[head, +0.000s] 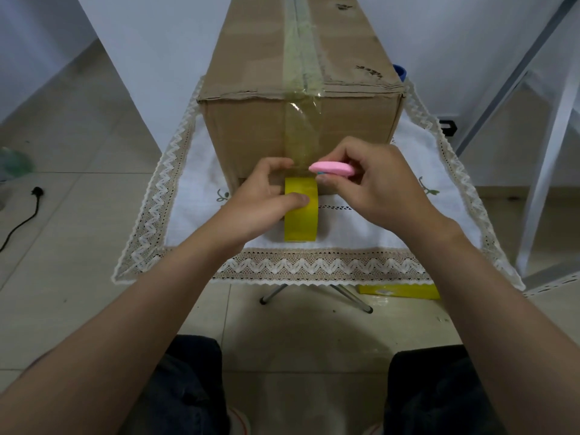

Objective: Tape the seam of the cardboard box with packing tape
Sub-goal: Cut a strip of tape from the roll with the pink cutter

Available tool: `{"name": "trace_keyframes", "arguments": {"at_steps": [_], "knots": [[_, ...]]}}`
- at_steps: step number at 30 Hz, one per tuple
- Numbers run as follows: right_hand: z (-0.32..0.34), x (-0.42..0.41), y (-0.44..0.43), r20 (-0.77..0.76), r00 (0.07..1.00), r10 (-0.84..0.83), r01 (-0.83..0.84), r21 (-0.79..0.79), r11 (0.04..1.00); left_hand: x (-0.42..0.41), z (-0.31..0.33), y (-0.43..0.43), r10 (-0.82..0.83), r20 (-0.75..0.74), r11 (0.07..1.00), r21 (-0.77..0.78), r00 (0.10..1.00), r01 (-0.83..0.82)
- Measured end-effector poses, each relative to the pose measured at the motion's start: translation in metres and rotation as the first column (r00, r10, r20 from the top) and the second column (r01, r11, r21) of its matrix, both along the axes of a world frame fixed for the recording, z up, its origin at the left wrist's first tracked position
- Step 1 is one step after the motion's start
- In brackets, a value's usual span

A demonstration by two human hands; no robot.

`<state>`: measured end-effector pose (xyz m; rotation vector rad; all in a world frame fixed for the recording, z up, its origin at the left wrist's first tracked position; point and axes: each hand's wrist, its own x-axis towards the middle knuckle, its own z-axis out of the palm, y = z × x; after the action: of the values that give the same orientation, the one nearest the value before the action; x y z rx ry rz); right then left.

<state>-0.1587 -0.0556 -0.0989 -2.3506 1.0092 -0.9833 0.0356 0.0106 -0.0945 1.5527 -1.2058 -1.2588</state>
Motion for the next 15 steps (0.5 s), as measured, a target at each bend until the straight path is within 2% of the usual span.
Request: {"name": "trace_keyframes", "arguments": {"at_steps": [6,15], "knots": [[-0.001,0.012,-0.002,-0.138,0.990,0.035,-0.047,-0.079,0.996,0.003,-0.014,0.007,0.005,-0.057,0.998,-0.061,0.998,-0.008],[0.007,0.022,0.000,-0.209,0.978,0.013,-0.041,-0.134,0.990,0.004,-0.023,0.012,-0.036,-0.082,0.990,-0.140,0.996,0.025]]}}
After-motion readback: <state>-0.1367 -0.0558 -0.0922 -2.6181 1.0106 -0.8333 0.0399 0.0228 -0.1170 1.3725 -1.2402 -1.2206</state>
